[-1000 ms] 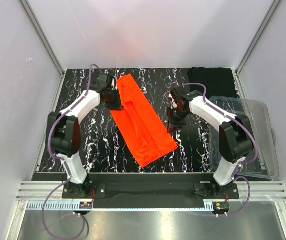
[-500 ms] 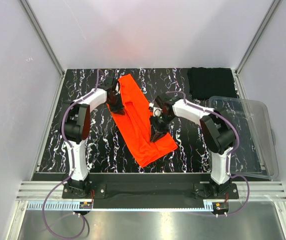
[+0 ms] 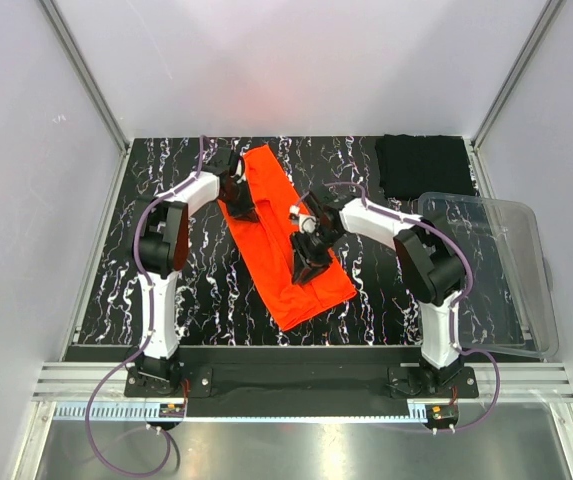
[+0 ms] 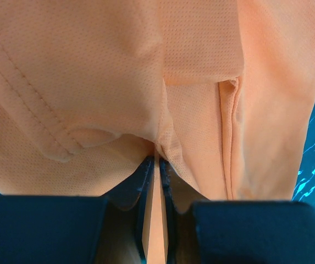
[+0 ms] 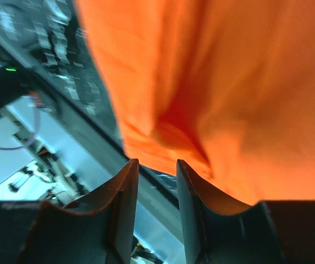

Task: Fold and stack the t-shirts
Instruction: Fold the tshirt

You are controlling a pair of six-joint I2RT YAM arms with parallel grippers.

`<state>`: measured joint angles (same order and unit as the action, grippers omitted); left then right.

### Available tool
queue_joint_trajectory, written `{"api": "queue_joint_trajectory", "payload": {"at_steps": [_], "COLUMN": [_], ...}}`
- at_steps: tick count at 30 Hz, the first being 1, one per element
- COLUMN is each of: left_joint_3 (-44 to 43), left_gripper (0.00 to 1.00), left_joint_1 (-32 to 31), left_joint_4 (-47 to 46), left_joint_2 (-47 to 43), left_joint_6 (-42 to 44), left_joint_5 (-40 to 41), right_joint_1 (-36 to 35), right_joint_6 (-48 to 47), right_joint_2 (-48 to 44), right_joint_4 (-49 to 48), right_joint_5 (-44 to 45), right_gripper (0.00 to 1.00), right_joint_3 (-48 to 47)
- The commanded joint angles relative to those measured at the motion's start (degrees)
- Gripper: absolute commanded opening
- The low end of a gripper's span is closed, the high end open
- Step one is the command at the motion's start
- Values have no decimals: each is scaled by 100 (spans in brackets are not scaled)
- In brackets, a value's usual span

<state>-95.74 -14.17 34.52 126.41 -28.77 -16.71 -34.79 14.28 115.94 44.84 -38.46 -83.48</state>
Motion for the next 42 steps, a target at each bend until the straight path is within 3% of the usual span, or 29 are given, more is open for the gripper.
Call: {"api": "queue_joint_trajectory", "payload": {"at_steps": [1, 7, 25, 30, 31, 35, 42], "left_joint_3": [-164, -41, -23, 21, 29, 56, 29], "left_gripper": [15, 15, 13, 7, 6, 6, 6], "left_joint_1": [11, 2, 11, 37, 46, 46, 46], "left_joint_4": [-86, -86, -69, -60, -68, -42, -7], "left_joint_2": [156, 42, 68, 138, 164, 191, 200], "left_joint_6": [-41, 21, 4, -312, -374, -559, -612], "left_joint_5": [-157, -148, -210, -192, -192, -96, 115], "right_joint_1": [-28, -28, -28, -28, -20, -20, -28], "right_joint_6": [-408, -418, -215, -137, -110, -93, 48], "right_joint_2": [-527, -748, -467, -581, -634, -923, -1206], "right_joint_4": [51, -484, -608, -599, -599, -477, -528], "right_joint_5": [557, 524, 436, 331, 287, 84, -188], "right_gripper": [41, 43, 38, 25, 17, 5, 0], "right_joint_3": [559, 1307, 1352, 1396, 1422, 1484, 1826]}}
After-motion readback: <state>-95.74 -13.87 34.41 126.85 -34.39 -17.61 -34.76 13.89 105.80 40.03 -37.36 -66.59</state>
